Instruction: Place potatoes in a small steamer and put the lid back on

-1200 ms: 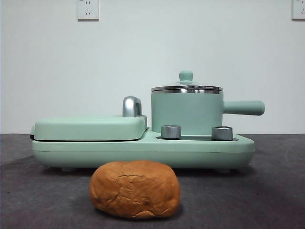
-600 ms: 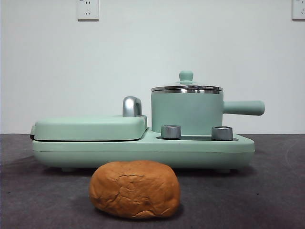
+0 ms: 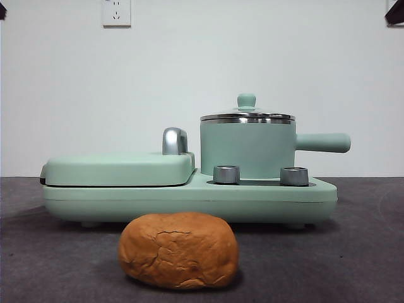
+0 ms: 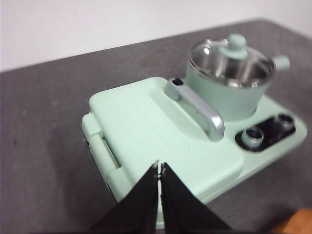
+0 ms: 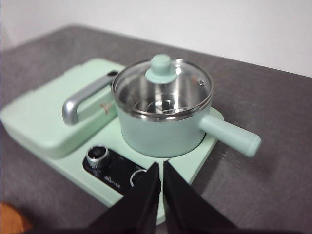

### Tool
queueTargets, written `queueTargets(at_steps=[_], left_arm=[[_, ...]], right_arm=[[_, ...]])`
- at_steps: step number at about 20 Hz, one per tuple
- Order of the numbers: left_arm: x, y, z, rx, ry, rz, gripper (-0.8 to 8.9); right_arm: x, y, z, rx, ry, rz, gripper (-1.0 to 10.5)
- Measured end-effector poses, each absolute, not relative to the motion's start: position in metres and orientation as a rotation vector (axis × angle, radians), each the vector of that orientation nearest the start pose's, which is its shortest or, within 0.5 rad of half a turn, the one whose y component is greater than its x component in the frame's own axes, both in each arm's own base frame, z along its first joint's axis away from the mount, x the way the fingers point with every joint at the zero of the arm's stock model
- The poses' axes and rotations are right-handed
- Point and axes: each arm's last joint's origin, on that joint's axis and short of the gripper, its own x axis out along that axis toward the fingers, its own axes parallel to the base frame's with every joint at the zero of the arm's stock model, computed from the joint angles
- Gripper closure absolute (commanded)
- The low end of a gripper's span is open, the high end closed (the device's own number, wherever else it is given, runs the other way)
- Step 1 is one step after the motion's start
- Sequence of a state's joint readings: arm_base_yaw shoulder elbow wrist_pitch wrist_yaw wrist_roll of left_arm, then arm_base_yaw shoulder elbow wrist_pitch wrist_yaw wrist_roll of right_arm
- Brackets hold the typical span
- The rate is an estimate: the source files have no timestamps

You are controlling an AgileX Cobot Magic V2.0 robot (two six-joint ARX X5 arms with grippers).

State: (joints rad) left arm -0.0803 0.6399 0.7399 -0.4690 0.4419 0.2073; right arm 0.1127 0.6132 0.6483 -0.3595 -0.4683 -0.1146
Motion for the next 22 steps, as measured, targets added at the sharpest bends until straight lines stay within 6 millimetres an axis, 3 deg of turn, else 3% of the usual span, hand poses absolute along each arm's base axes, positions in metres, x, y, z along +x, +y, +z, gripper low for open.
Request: queueTargets(at_steps=[7,11,13,22], left_arm=[[0.139,-0.03,0.309,0.421,0.27,-0.652,7.89],[0.139,-0.032,0.31,0.472,0.243,-0.668,5.83],[0.139,-0.032,0.31,0.475,0.241,-0.671,5.16],[0.141,-0.036,0.312,0.438,0.227,-0.686,5.15]], right_arm=[[0.139,0.035,0.288,-0.217,0.301,0.665,8.9],[0.139,0.037,0.287,-0.29,0.279,0.69,6.7],[0.139,0.037,0.287,-0.302,0.275,0.693,6.5],[0.139,0.038,0.287,-0.285,0.279,0.695,6.5]])
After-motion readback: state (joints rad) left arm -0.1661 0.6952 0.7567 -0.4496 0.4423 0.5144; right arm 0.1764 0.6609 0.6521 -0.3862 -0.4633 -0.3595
